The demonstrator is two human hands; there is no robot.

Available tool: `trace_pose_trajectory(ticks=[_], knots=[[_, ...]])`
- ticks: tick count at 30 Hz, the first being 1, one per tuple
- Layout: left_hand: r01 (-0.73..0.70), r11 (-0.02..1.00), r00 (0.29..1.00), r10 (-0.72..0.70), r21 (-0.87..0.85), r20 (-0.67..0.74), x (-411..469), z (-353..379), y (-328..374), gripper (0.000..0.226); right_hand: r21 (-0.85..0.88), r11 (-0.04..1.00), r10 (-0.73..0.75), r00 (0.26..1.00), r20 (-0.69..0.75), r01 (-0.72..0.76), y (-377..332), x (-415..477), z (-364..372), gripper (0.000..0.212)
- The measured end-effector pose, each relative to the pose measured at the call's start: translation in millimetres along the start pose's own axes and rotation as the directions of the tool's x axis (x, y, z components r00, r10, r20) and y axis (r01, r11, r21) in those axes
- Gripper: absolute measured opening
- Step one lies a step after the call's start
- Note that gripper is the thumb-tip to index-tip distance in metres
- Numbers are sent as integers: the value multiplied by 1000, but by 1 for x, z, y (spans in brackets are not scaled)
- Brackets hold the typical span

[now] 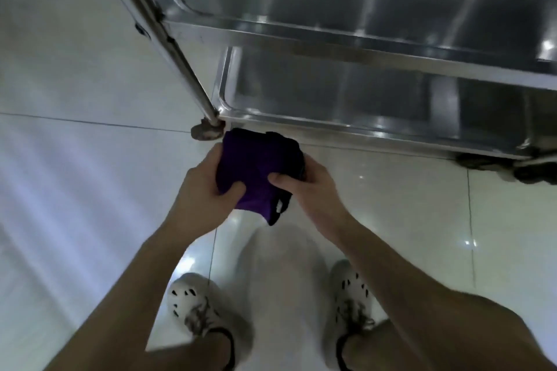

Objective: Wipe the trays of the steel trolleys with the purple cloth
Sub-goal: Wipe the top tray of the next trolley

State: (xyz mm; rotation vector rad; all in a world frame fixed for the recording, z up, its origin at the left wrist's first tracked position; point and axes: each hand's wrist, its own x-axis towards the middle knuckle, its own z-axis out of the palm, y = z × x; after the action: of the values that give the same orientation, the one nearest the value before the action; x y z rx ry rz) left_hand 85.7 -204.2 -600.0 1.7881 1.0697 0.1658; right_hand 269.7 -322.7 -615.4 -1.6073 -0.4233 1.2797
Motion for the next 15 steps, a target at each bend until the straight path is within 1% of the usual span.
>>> trace_pose_trajectory(ticks=[3, 5, 6, 7, 9, 10, 11, 14, 15], knots=[[107, 991, 994, -108, -74, -15, -47, 10, 8, 57, -166, 986, 19, 1000, 23, -15, -15, -32, -14, 51], [167, 984, 986, -165, -63, 30, -70, 11, 28, 61, -270, 963, 35, 997, 75, -14, -31, -58, -29, 51], [181, 982, 983, -178, -55, 53, -78, 10, 43, 62, -324, 945, 68, 994, 83, -37, -42, -72, -38, 47], [185, 982, 980, -181, -48, 77, -85, 9, 61, 59, -352, 933, 109, 990, 85, -72, -55, -87, -47, 40], [152, 988, 981, -150, -1, 123, -97, 2, 109, 44, -347, 928, 180, 977, 110, -132, -92, -117, -67, 25], [112, 993, 982, -115, 29, 151, -103, -2, 137, 38, -348, 926, 200, 972, 127, -145, -116, -130, -77, 27], [66, 996, 980, -75, 54, 186, -108, -6, 167, 35, -361, 921, 211, 968, 138, -149, -141, -143, -89, 35], [-40, 990, 961, 2, 133, 277, -122, -18, 264, 28, -404, 901, 253, 948, 195, -157, -225, -183, -121, 74], [-71, 988, 957, 28, 137, 290, -126, -24, 296, 27, -412, 902, 240, 946, 219, -133, -254, -196, -131, 78]])
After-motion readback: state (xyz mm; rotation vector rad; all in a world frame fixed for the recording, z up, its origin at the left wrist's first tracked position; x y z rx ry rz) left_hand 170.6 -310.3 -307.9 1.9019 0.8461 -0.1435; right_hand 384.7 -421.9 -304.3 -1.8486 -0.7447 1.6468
